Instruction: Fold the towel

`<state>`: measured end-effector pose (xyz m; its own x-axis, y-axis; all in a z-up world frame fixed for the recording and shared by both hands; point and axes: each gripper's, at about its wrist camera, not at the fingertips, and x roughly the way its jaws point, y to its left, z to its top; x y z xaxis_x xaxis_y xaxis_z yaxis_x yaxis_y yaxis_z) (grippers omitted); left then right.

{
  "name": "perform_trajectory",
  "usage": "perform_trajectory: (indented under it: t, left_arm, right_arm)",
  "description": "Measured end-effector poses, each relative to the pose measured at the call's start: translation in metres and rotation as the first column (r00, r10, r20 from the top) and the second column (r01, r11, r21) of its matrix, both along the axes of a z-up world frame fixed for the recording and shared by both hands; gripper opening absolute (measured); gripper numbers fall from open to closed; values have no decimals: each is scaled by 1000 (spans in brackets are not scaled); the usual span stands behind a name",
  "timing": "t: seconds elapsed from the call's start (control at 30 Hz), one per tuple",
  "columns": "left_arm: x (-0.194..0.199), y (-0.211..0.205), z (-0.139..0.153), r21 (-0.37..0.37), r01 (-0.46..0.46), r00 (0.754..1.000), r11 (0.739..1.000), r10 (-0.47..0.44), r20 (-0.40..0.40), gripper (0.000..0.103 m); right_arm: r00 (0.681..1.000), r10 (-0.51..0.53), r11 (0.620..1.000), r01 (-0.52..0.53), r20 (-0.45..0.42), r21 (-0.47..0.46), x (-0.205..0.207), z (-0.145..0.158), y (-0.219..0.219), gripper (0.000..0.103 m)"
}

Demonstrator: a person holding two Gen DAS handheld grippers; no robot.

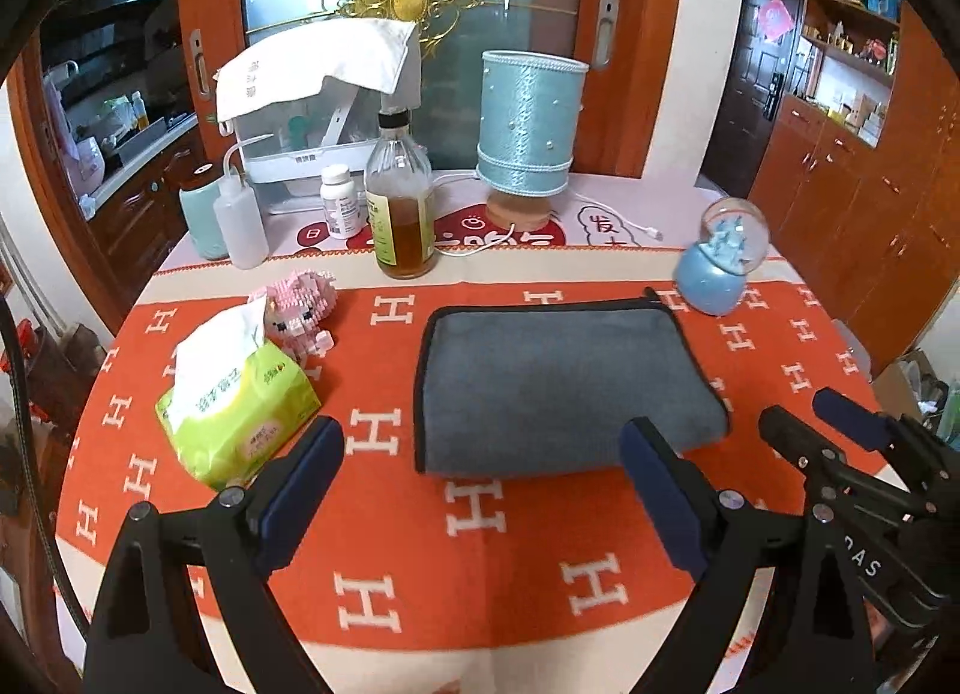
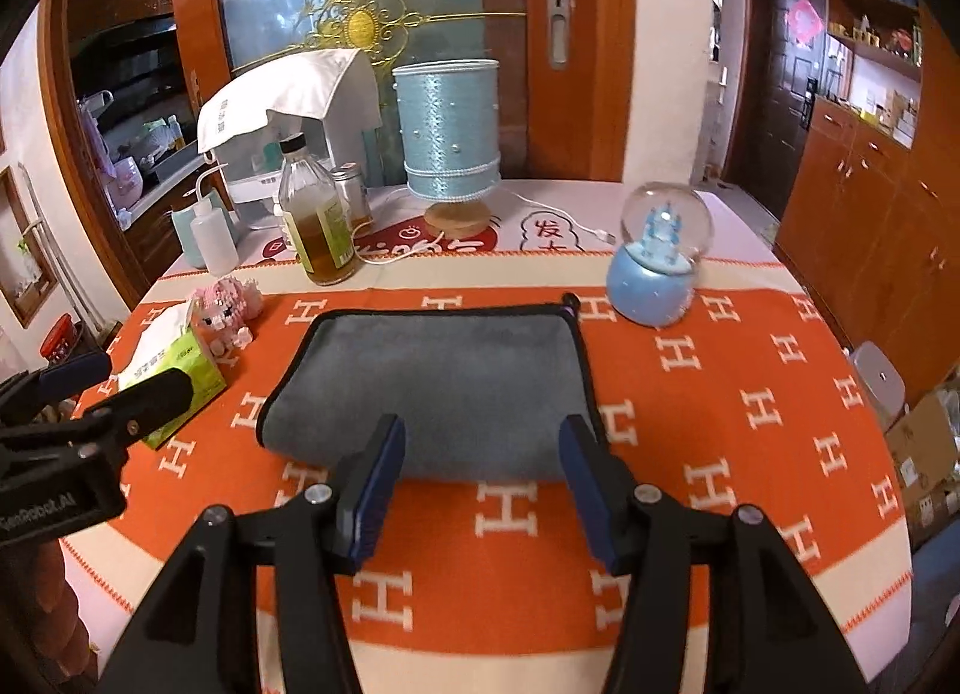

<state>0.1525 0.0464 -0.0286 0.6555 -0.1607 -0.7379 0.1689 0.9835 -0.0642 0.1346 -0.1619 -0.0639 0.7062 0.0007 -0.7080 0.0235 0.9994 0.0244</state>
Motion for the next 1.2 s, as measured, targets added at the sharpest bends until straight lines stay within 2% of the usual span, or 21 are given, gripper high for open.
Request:
perform_trajectory:
  t: [0.33, 0.43, 0.73, 0.87, 1.0, 1.2]
  left_arm:
    - [-71, -2, 37, -23, -7, 999, 1000, 7, 39, 93]
    - [-86, 0, 40, -19, -11, 999, 1000, 11, 34, 93]
    - [-118, -2, 48, 1, -28, 999, 1000, 28, 22, 93]
    - [-135, -8, 57, 10, -37, 998, 999, 37, 57, 93]
    - [-148, -11, 61, 7, -56, 996, 998, 55, 75, 98]
    - [-168, -14, 57, 16, -96, 993, 995, 95, 66, 100]
  right_arm:
    - [999, 40, 998, -40, 7, 41, -49, 31, -7, 54]
    - [999, 53, 998, -53, 7, 42, -64, 38, -9, 59]
    - [998, 53, 994, -50, -23, 96, -94, 45, -24, 59]
    - [998, 60, 995, -59, -7, 80, -110, 48, -25, 59]
    - [996, 84, 994, -85, 9, 62, -123, 50, -21, 59]
    - [993, 113, 993, -114, 22, 42, -136, 47, -10, 59]
